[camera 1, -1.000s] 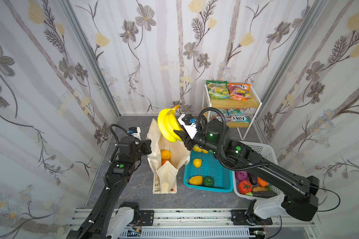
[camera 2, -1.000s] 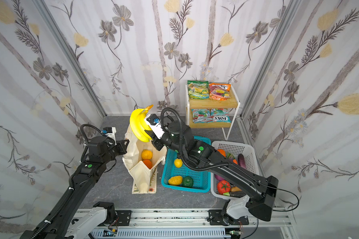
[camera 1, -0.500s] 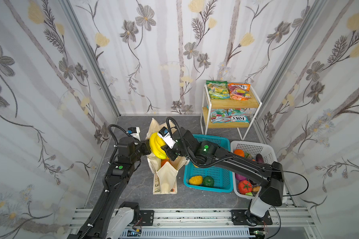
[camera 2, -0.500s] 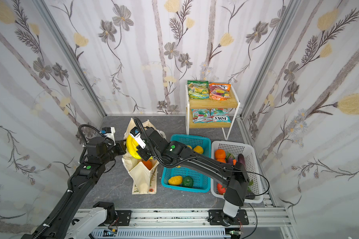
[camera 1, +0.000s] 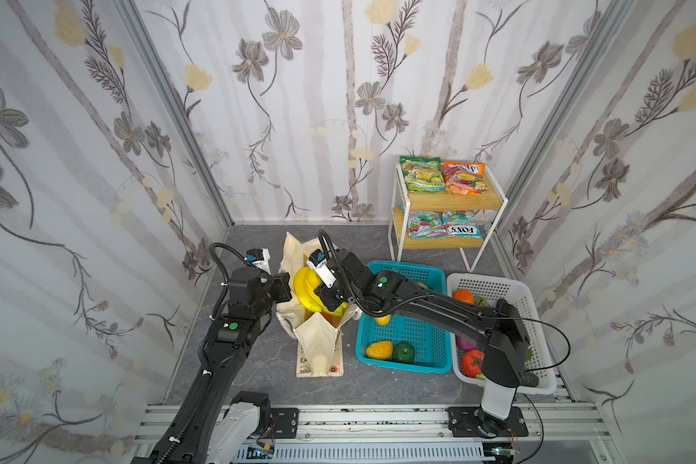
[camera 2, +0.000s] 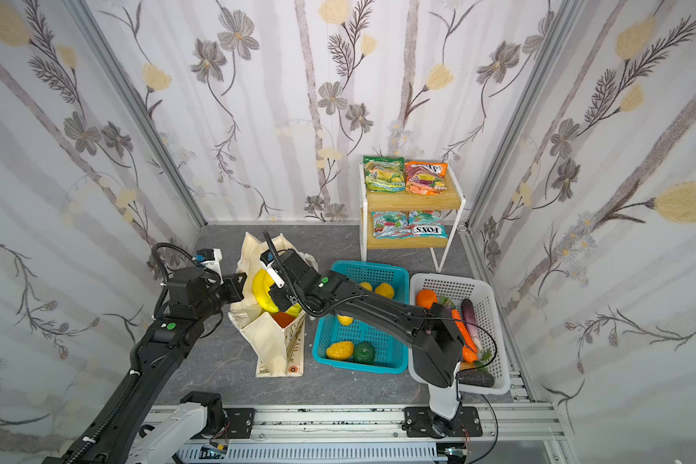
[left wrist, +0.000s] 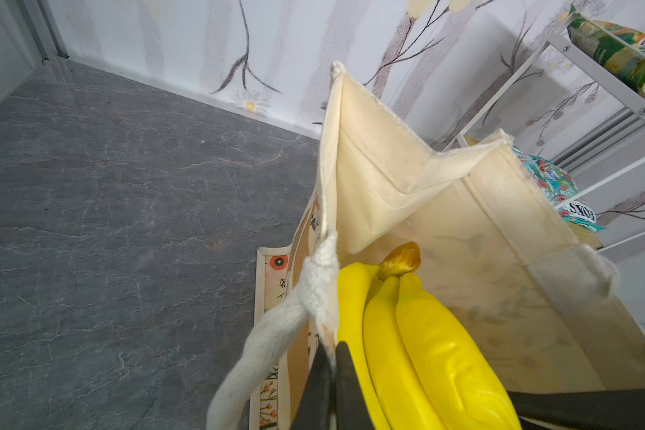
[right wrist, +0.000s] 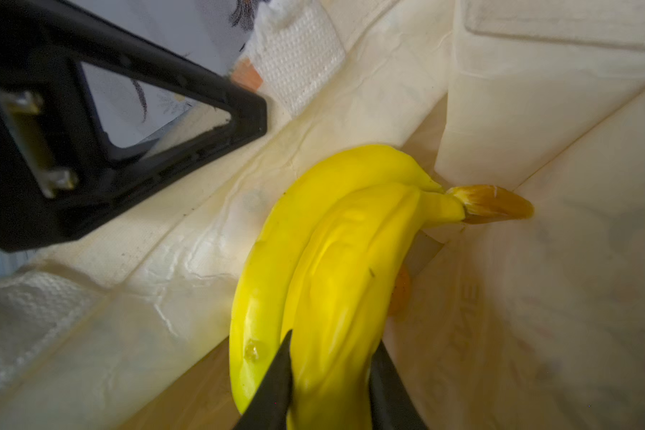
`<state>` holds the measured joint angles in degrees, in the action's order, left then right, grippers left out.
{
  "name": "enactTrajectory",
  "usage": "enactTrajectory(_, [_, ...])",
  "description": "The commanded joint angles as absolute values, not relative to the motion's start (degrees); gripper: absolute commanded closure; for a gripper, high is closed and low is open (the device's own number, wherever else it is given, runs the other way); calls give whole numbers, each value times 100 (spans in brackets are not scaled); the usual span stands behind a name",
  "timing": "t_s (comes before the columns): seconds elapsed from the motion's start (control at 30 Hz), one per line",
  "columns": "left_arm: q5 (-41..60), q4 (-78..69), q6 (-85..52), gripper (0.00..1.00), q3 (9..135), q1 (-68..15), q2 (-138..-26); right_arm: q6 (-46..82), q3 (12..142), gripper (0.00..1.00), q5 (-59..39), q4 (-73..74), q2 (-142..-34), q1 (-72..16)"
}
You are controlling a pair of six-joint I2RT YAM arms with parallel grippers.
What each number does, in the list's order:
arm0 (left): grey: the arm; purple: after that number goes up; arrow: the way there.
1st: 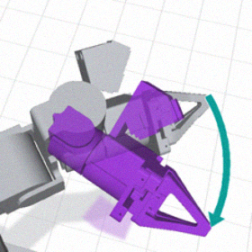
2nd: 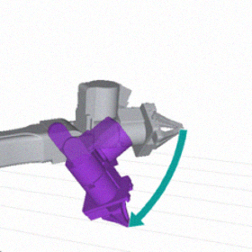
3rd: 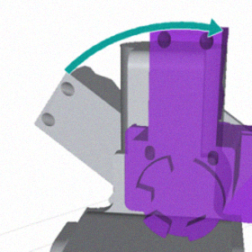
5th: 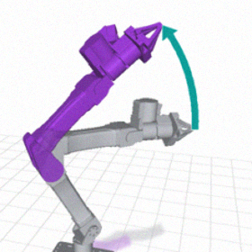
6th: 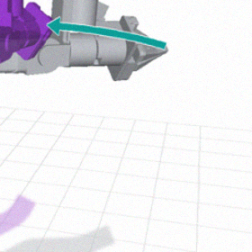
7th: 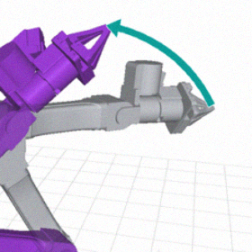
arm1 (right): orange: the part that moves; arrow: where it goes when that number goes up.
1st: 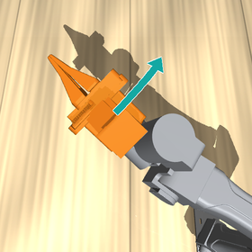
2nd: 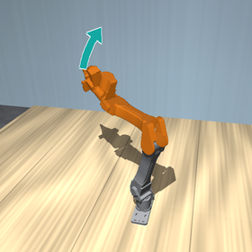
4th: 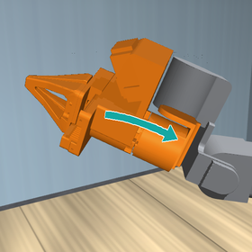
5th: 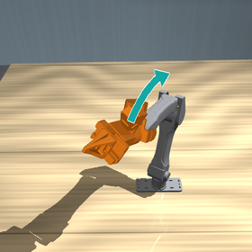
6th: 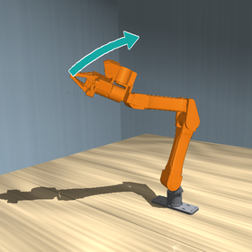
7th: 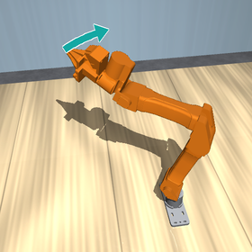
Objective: Place the food into the grocery bag and tie it
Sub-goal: 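Lower the bananas into the bag held open by the left gripper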
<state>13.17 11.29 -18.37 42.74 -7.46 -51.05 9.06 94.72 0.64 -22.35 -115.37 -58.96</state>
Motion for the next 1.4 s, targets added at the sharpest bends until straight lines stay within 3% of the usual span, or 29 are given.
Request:
enactTrajectory(0.0, [1522,976,-1828,100,4281,-755,-5108,1038,9476,78,-14,-2420,-11528,-5874])
enactTrajectory(0.37, [1492,976,-1831,100,4284,-747,-5065,1020,9790,77,795,-3331,-12188,-5905])
enactTrajectory(0.57, [1428,971,-1828,100,4280,-729,-5002,993,9820,73,533,-3280,-12427,-5898])
enactTrajectory(0.83, [1471,971,-1863,100,4277,-730,-5081,1186,10055,42,366,-3255,-12466,-5904])
enactTrajectory(0.93, [1481,970,-1863,100,4280,-730,-5106,1330,10070,21,398,-3130,-12102,-5906])
enactTrajectory(0.97, [1476,972,-1863,100,4280,-729,-5107,1385,10064,4,398,-3067,-11964,-5906])
enactTrajectory(1.0, [1469,975,-1863,100,4276,-729,-5109,1426,10059,1,360,-3008,-11826,-5906])
enactTrajectory(1.2, [1450,967,-1872,100,4265,-730,-5111,1705,9828,0,374,-2694,-11096,-5906])
enactTrajectory(1.37, [1385,967,-1889,100,4267,-734,-5124,1972,8818,0,1100,-1726,-10098,-5924])
